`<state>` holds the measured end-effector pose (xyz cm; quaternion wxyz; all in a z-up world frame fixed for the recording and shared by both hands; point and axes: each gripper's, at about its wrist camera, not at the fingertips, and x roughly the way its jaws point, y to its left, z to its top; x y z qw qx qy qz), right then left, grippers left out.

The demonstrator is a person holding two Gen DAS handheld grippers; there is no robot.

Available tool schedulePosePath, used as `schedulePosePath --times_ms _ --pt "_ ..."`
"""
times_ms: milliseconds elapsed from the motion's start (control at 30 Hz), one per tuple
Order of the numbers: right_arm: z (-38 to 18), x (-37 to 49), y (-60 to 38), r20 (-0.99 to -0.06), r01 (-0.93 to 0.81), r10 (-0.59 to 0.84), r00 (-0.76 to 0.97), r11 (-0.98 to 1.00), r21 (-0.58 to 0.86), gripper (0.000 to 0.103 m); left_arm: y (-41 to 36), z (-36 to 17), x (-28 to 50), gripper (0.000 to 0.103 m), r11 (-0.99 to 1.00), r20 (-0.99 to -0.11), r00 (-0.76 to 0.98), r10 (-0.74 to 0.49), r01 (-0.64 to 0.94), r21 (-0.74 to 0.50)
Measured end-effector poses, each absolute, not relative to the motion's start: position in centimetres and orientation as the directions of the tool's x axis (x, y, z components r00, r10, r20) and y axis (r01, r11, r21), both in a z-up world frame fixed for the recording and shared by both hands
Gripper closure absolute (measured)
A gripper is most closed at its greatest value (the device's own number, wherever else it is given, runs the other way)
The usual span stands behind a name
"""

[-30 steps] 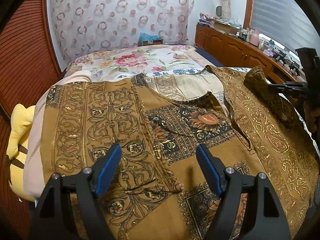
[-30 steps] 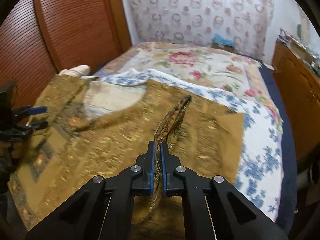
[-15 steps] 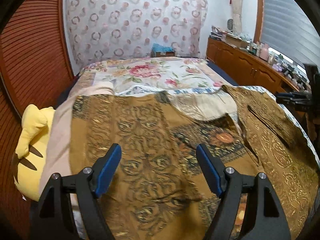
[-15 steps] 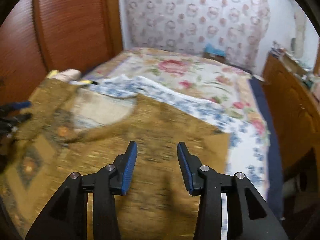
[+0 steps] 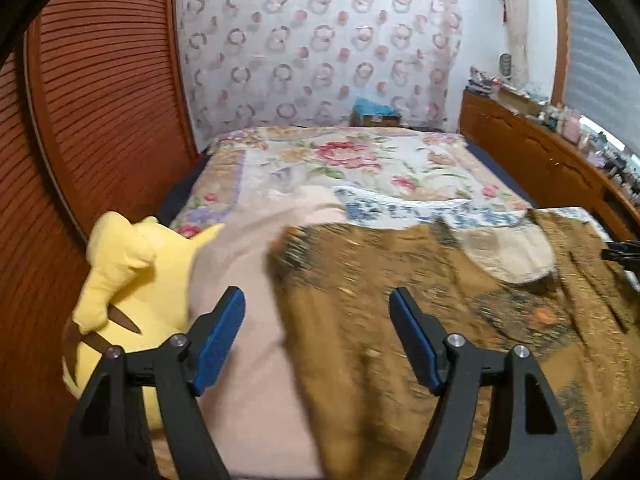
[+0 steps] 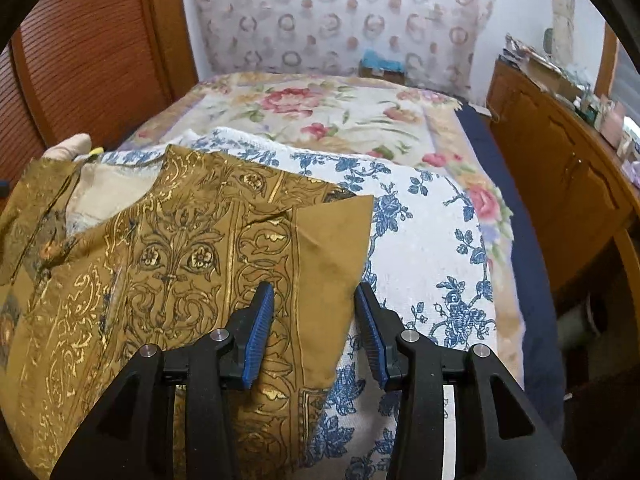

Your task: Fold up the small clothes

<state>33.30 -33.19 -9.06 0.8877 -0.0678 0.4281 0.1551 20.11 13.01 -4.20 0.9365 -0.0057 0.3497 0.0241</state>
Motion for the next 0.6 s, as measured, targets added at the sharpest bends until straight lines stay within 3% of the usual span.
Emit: schedulePosePath --times_ms 100,367,600 --pt "-9.2 33.4 -33.0 -0.778 -0.334 0.212 0.591 0.943 0.003 0.058 14.2 -4.2 21.1 0.031 0.998 -0.656 0.753 0.044 -0.057 0.003" --pt "-9.4 33.4 -33.1 -0.779 -0.333 0.221 0.587 0.943 0.017 0.056 16.3 -5.4 23.4 0.048 0.996 -0.697 0.717 -0.022 -0.047 -0.08" --pt "-9.5 33.5 -33.0 -0.779 -0.33 0.218 0.588 0.944 0.015 0.054 16.9 -6.7 25.1 0.05 0.989 -0.738 0.672 -0.06 -0.061 -0.136"
